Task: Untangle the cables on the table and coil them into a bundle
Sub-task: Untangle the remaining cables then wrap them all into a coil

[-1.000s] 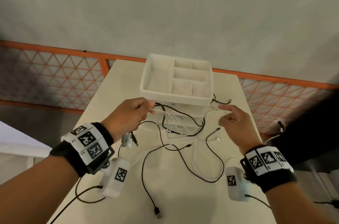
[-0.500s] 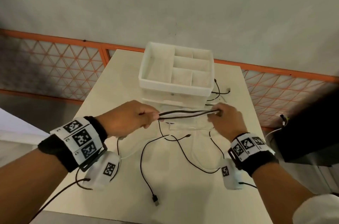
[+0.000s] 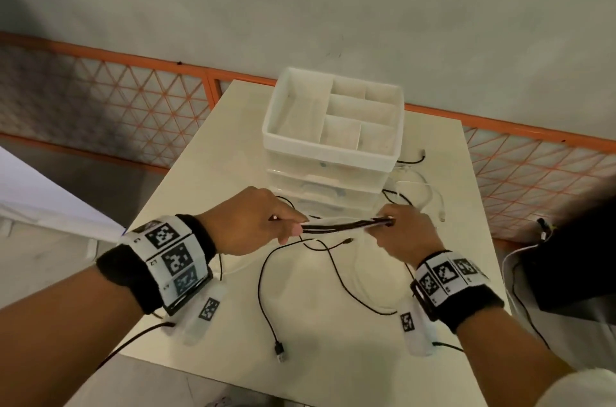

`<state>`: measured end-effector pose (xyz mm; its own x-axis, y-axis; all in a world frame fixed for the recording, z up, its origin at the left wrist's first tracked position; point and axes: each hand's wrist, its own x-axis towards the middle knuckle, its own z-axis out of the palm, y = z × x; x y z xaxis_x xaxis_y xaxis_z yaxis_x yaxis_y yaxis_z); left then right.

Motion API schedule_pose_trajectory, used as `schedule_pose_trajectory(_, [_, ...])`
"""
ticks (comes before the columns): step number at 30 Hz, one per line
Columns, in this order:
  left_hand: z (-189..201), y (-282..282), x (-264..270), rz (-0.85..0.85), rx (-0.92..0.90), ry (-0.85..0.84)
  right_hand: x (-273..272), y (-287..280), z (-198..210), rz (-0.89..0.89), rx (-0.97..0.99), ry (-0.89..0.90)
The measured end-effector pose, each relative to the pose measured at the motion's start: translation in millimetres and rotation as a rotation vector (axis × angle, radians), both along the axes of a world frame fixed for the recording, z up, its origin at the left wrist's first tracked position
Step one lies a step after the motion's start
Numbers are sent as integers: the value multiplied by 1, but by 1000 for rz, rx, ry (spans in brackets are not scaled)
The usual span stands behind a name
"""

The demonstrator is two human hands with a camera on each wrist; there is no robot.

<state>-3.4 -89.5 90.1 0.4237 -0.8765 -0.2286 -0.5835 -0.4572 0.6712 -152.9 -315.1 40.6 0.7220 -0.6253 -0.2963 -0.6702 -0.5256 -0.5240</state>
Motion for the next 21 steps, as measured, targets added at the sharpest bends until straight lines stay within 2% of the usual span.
schedule_pose_trajectory(2, [-12, 0, 1, 29, 132, -99, 0, -7, 3, -83, -241, -217])
schedule_pose_trajectory(3, [-19, 0, 1, 69, 178, -138, 3, -3, 1, -86, -288, -324])
schedule_pose_trajectory(4, [-26, -1, 1, 119, 222, -163, 6, 2, -2, -69, -281, -366])
schedule_pose_trajectory(6, [-36, -1, 0, 225, 258, -158, 8, 10, -16, -29, -153, -273])
schedule_pose_trajectory(8, [-43, 4, 2, 358, 188, -40, 3, 11, -29, -5, -52, -176])
schedule_pose_trajectory(9, [-45, 6, 5, 438, 132, 39, 0, 12, -31, -5, -6, -185])
schedule_pose_trajectory(11, [-47, 10, 13, 569, 44, 135, -2, 19, -30, -4, 42, -320])
schedule_pose_trajectory(13, [-46, 10, 20, 579, 28, 174, 1, 34, -29, 24, 43, -466])
schedule_pose_trajectory(14, [-44, 10, 23, 551, 35, 196, 4, 44, -33, 74, 46, -472])
schedule_pose_trajectory(17, [-33, 8, 27, 438, 20, 265, 21, 75, -60, 305, 58, -283])
schedule_pose_trajectory(21, [-20, 10, 33, 332, -7, 240, 57, 103, -89, 341, -70, 128])
